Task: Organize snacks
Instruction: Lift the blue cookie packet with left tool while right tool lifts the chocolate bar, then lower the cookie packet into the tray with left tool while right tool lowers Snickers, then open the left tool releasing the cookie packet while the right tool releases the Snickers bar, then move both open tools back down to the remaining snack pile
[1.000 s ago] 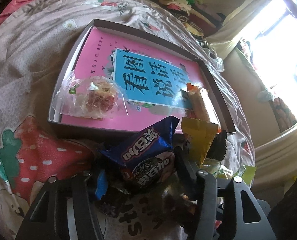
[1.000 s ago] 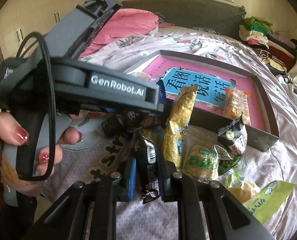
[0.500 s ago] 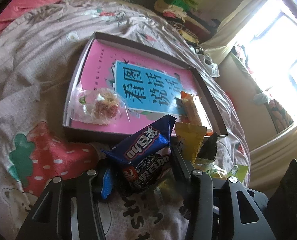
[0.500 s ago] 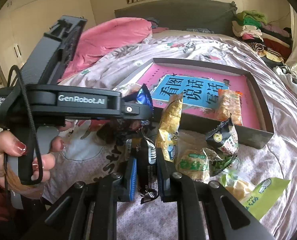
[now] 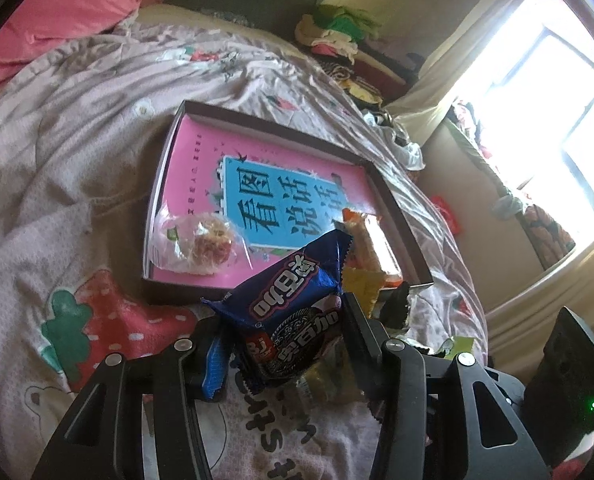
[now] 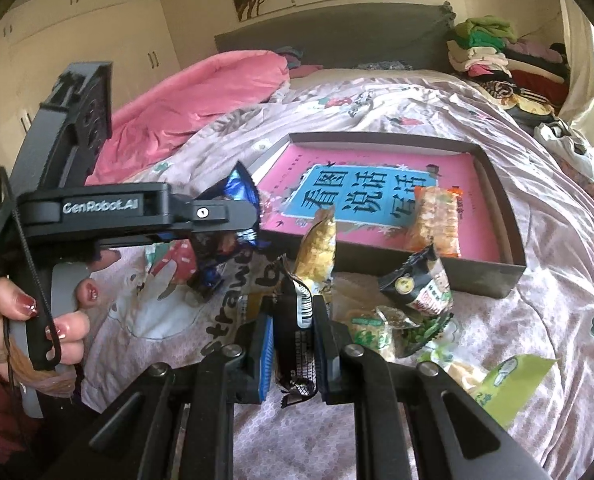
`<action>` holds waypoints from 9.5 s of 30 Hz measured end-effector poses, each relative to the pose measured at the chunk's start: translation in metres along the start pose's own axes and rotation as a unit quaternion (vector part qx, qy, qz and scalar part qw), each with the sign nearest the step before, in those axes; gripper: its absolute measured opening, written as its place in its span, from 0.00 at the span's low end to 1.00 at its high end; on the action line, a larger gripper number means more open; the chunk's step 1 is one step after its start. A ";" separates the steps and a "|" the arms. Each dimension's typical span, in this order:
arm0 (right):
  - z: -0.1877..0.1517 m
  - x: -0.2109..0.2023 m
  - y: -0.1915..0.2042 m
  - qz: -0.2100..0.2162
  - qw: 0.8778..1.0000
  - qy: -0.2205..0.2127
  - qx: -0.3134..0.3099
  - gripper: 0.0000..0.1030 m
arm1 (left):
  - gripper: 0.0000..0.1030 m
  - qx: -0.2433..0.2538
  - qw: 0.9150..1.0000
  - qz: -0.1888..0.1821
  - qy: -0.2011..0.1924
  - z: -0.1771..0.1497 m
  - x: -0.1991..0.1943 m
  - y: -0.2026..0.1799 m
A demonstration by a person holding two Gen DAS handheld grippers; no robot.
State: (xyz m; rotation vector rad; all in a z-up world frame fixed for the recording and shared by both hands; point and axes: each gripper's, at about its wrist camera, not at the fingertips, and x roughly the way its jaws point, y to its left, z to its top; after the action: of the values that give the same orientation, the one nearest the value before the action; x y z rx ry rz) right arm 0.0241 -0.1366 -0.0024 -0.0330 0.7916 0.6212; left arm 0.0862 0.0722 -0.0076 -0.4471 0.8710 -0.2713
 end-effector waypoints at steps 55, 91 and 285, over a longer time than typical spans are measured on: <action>0.050 -0.026 -0.074 -0.076 0.991 -0.076 0.081 0.17 | 0.50 0.044 0.997 0.030 -0.057 0.028 0.006 -0.019; 0.070 0.002 -0.119 -0.112 0.983 -0.063 0.130 0.17 | 0.50 0.060 0.998 0.014 -0.031 0.043 0.056 -0.024; 0.022 -0.012 -0.059 -0.106 0.993 0.023 0.040 0.58 | 0.76 0.060 0.996 -0.017 0.071 -0.007 0.031 -0.042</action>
State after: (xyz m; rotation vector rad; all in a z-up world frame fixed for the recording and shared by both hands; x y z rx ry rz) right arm 0.0636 -0.1858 0.0095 -0.0570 0.8445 0.3879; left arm 0.0975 0.0212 -0.0120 -0.3344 0.9805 -0.3872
